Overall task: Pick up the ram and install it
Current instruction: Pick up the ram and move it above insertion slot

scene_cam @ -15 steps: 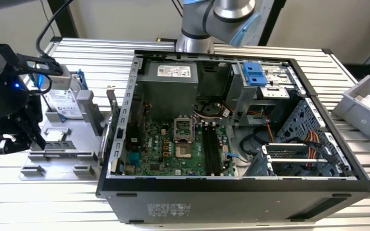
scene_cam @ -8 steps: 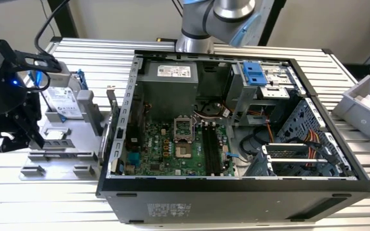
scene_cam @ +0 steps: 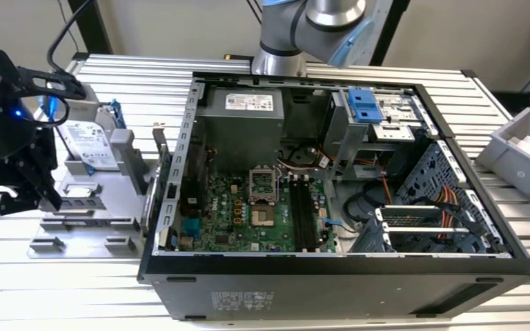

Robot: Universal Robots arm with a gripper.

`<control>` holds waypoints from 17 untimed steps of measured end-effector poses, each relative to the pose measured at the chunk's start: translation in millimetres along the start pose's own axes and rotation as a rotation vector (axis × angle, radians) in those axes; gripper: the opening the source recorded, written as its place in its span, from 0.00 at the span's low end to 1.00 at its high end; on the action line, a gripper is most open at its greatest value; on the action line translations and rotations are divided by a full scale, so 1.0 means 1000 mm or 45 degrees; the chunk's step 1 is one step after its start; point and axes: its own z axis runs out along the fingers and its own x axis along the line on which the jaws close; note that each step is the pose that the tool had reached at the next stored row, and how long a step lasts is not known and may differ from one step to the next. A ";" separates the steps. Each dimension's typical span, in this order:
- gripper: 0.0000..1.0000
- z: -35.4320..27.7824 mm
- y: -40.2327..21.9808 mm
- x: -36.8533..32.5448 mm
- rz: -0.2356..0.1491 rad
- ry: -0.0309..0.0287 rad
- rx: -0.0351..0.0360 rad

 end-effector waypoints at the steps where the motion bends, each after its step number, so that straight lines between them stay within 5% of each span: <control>1: 0.00 -0.0006 0.0000 0.0000 0.000 0.0000 0.0000; 17: 0.00 -0.0119 0.0002 -0.0002 0.000 -0.0001 0.0001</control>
